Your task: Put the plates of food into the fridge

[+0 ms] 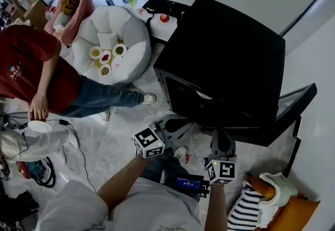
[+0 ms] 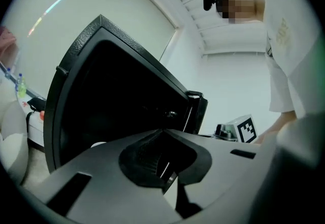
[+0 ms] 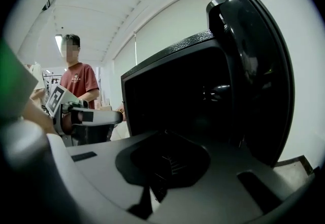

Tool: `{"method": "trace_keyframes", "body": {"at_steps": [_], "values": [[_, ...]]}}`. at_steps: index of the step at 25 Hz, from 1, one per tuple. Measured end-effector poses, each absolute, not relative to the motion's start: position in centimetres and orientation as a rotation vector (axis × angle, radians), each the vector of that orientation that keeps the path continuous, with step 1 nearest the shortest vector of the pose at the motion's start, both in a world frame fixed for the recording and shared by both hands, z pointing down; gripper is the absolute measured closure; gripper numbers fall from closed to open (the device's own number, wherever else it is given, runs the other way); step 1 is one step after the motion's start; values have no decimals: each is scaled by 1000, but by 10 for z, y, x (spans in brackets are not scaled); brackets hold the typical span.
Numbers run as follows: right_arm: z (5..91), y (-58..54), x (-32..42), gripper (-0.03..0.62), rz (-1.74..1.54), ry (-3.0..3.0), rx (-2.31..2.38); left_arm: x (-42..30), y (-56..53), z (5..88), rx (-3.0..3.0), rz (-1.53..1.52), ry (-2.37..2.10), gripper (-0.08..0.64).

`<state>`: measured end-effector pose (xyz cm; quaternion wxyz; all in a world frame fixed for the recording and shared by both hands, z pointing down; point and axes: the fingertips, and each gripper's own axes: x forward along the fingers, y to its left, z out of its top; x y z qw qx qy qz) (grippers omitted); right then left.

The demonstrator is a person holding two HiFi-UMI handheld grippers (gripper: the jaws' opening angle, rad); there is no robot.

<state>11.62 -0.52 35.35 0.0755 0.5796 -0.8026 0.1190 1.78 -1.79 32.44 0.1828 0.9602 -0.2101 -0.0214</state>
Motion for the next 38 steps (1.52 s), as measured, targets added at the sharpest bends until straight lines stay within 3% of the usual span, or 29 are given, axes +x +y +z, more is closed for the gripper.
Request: {"method": "trace_keyframes", "body": {"at_steps": [9,14,26,32,38], "values": [[321,1,116,581,315,-2392,1802,13,-15,300,2771,-34,-623,555],[299,5,120,581,287,-2384,1847,22,1,295,2987,225,-559,555],[261,14,114,581,268,-2353,1945,0,-22,256,2891,33,-720,555],[263,18,104,581,275,-2331,1915,13,15,239,3072,84,-487,555],[262,17,100,581,265,-2346,1913,-11,-22,260,2907,109,-886,555]]}}
